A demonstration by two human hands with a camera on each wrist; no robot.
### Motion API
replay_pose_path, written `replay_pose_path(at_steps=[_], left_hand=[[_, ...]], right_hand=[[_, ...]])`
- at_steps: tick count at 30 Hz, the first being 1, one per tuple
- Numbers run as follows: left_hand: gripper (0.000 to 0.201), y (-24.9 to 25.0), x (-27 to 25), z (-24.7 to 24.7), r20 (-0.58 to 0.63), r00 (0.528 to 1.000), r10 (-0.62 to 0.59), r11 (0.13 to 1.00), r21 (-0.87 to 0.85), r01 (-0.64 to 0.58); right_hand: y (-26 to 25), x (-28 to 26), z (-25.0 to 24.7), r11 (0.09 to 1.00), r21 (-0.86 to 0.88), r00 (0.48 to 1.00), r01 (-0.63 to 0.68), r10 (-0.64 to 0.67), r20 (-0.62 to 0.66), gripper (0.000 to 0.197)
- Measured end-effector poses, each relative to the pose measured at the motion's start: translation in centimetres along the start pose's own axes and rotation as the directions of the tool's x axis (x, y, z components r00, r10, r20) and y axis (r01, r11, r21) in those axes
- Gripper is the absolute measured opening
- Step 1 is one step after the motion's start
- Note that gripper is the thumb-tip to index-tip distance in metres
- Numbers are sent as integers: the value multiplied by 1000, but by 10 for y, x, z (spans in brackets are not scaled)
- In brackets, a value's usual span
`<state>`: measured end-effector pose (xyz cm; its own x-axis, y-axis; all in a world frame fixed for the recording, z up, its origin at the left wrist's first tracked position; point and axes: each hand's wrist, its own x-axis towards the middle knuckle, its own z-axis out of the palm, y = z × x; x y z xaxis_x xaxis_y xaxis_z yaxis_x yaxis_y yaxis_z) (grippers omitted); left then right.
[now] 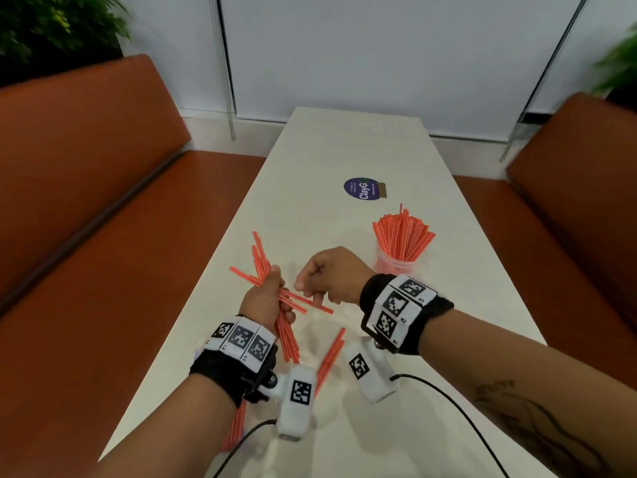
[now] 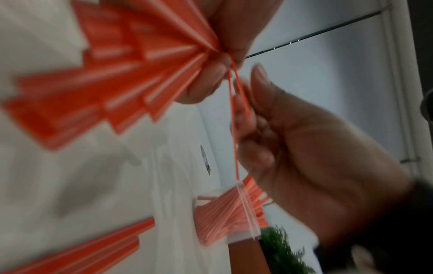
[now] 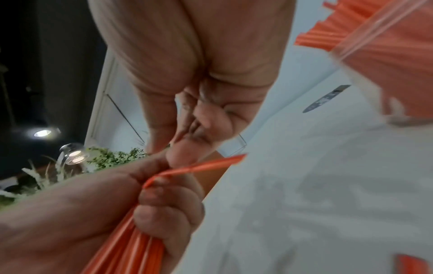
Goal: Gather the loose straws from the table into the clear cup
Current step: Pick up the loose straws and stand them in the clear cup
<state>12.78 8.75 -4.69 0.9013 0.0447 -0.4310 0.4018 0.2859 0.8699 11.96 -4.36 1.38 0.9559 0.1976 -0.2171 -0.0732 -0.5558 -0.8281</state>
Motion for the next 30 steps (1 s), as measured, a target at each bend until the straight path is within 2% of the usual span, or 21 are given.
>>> replay_pose_path(at_steps=[2, 4, 6, 8, 10, 13, 18, 20, 21, 23, 25, 26, 28, 30], left_hand=[[39, 4, 2, -7, -86, 996, -10, 999, -53, 5], [38, 10, 3, -14, -130, 991, -24, 993, -118, 9], [36, 17, 2, -19, -137, 990, -38, 982, -188, 12], [32, 21, 1, -23, -102, 994, -45, 966, -258, 18], [30, 21, 1, -23, -58, 998, -34, 959, -282, 16], [24, 16, 2, -20, -55, 998, -38, 961, -275, 22], [22, 8, -2, -8, -35, 998, -51, 973, -229, 42], [26, 7, -4, -2, -11, 999, -35, 981, -193, 32], [27, 6, -5, 1, 3, 1000, -25, 984, -177, 25], [31, 2, -8, 8, 29, 1000, -9, 990, -143, 13], [32, -5, -12, 18, 63, 998, 11, 993, -119, -4], [32, -9, -15, 25, 88, 996, 20, 994, -109, -11], [30, -17, -22, 44, 164, 986, 43, 995, -90, -28], [29, -21, -29, 62, 248, 966, 80, 996, -47, -70]], right_hand=[[12, -6, -1, 991, -134, 1000, 22, -23, -3, 7], [25, -13, 4, 914, -397, 989, 81, -24, 148, 10], [36, -20, 14, 792, -581, 941, 185, 28, 338, 23], [42, -26, 26, 722, -629, 892, 289, 35, 451, 34], [46, -30, 37, 693, -626, 872, 359, -8, 490, 31], [51, -34, 44, 628, -669, 864, 398, -12, 504, 22], [66, -46, 40, 402, -780, 838, 480, 53, 543, 25], [70, -52, 33, 366, -812, 850, 455, 91, 518, 26], [71, -55, 26, 408, -827, 880, 387, 104, 463, 25], [67, -57, 3, 625, -765, 953, 156, 107, 283, 19], [57, -55, -23, 828, -560, 993, -6, 71, 95, 10], [50, -53, -32, 892, -450, 998, -41, 55, 18, 10], [34, -50, -38, 959, -278, 997, -49, 29, -76, 20], [21, -46, -36, 974, -224, 994, -27, 2, -111, 28]])
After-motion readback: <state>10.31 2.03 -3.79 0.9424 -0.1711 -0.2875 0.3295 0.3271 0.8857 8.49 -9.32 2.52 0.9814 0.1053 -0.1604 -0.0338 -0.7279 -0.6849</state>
